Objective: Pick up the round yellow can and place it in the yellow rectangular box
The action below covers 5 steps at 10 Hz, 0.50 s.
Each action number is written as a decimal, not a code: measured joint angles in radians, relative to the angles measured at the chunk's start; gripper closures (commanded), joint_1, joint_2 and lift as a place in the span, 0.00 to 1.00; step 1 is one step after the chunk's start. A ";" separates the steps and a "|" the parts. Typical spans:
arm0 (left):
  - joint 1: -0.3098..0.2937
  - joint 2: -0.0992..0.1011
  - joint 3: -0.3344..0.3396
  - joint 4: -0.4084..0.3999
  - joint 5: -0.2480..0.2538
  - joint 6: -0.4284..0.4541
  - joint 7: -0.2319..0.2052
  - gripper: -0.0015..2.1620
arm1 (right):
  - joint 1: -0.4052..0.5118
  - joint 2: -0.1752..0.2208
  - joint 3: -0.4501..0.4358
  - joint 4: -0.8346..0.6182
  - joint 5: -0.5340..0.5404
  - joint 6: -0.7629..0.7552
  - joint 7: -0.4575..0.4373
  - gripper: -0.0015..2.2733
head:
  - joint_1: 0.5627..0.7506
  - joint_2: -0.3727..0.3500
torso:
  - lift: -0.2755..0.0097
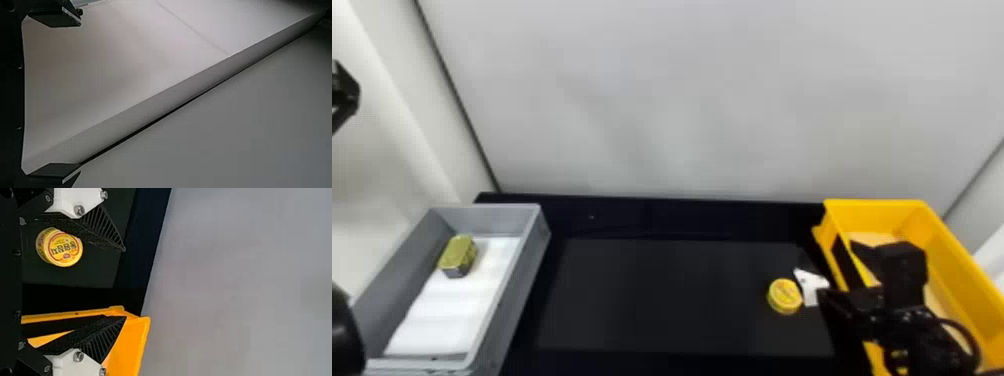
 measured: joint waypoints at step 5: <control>0.008 0.000 0.005 -0.006 0.000 0.000 0.000 0.00 | 0.030 -0.003 -0.026 0.065 -0.107 0.091 -0.054 0.10 | 0.66 0.53 | 0.77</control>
